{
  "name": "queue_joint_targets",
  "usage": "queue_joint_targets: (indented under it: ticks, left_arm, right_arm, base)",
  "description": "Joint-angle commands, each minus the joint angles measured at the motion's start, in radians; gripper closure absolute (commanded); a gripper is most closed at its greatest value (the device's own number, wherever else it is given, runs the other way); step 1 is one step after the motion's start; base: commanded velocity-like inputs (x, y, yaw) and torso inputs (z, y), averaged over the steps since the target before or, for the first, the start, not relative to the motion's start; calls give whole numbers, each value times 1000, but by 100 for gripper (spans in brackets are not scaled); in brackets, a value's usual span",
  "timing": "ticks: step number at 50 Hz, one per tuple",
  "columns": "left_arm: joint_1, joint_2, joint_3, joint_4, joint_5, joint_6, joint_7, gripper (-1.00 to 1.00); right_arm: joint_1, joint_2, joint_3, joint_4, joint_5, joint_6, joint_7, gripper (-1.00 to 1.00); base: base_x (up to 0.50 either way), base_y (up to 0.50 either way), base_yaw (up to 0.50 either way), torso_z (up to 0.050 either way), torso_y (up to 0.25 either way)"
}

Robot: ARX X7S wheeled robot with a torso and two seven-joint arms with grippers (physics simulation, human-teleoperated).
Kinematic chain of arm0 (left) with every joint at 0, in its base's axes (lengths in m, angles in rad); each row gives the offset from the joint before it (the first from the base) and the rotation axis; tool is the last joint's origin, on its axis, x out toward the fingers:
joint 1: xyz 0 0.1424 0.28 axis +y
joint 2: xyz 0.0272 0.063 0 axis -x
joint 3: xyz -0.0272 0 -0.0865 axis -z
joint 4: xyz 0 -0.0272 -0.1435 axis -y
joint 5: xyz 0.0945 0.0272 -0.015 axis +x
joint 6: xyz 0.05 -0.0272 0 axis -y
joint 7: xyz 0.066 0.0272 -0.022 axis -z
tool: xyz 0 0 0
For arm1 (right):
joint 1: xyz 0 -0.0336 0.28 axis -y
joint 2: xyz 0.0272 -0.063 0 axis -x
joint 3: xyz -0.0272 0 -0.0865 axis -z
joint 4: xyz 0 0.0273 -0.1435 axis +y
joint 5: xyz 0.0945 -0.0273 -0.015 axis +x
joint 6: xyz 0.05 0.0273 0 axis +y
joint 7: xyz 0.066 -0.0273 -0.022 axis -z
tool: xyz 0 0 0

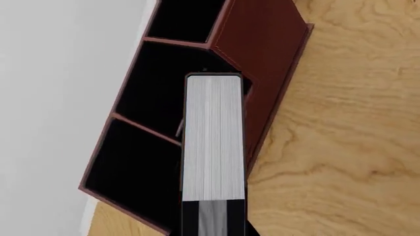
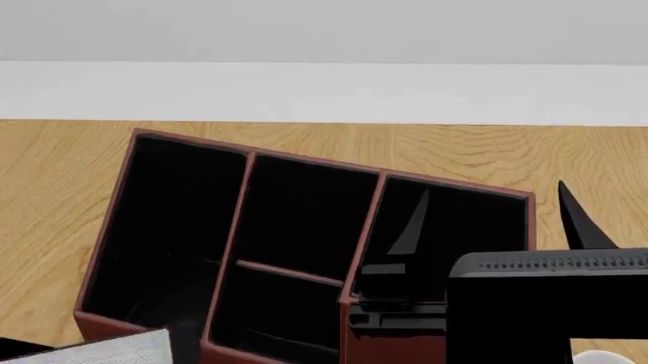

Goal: Pick up the book and place it in the front compartment of the caddy.

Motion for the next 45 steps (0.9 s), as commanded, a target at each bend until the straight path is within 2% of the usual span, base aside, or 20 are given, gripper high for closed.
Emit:
queue_joint_targets:
  ticks: [1,11,26,30,38,45]
  left_arm:
    - [22,12,-16,-28,387,-28,172,100]
    - [34,35,74,-66,642,60,264,100]
    - [39,76,191,-151,864,202,364,100]
    - [64,90,204,-189,907,268,377,100]
    - [131,130,323,-355,1162,541,459,100]
    - [144,161,377,-458,1300,686,484,100]
  right_arm:
    - [-3,2,5,2,15,-5,8,-100]
    - [-20,4,14,3,31,-18,19,-100]
    - [-29,12,21,5,64,-20,43,-100]
    - [-28,9,17,3,43,-18,30,-100]
    - [-28,4,8,4,11,-15,14,-100]
    - [-20,12,1,7,22,-5,24,-100]
  base:
    - [0,0,0,0,0]
    - [0,0,0,0,1]
    - [0,0,0,1,1]
    - [0,0,0,0,0]
    - [0,0,0,0,1]
    - [0,0,0,0,1]
